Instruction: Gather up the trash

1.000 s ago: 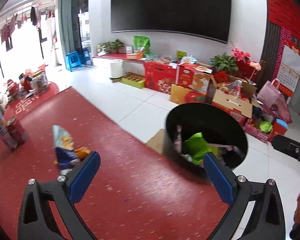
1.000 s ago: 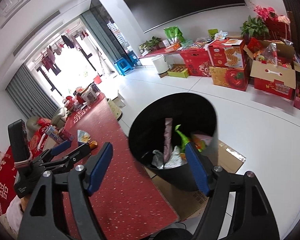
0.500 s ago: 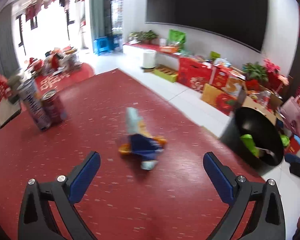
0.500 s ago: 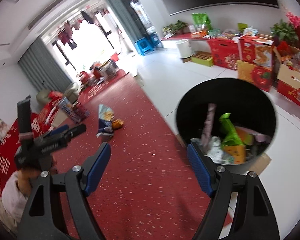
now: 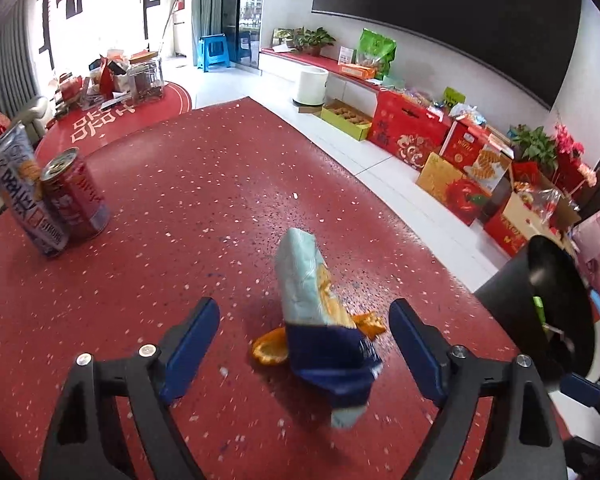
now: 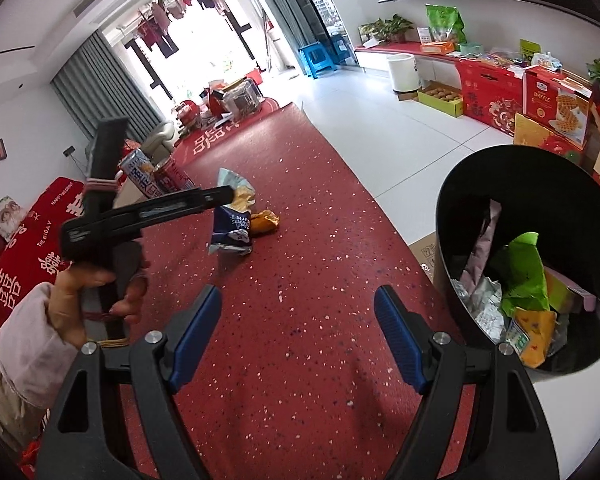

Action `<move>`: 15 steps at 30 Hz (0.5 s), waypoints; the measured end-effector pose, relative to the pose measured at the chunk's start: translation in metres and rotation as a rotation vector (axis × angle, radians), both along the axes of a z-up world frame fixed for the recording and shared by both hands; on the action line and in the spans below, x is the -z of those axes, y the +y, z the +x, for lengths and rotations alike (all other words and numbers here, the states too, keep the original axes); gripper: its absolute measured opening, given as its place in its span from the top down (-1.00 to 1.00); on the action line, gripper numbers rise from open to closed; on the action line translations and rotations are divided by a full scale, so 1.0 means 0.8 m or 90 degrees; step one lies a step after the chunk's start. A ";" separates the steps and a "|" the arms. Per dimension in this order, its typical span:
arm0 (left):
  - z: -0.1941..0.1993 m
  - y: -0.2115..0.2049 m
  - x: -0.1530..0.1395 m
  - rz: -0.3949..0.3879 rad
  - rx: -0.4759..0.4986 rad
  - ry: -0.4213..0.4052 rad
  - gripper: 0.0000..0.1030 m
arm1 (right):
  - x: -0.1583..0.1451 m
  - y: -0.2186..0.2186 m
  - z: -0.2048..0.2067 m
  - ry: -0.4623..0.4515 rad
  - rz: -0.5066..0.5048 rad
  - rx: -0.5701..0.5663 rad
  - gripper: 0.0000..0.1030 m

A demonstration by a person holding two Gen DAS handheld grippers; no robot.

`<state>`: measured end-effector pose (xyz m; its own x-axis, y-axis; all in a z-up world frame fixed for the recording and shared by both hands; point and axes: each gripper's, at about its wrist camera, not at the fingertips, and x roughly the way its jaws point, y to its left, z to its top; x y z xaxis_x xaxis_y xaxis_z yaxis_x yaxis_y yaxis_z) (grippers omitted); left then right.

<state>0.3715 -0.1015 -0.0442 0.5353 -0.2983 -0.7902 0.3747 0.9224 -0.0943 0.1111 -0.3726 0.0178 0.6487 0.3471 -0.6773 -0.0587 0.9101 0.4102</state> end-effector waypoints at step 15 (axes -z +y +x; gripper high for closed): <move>-0.003 -0.032 0.009 0.033 0.021 -0.015 -1.00 | 0.008 0.001 0.011 0.012 -0.008 -0.001 -0.53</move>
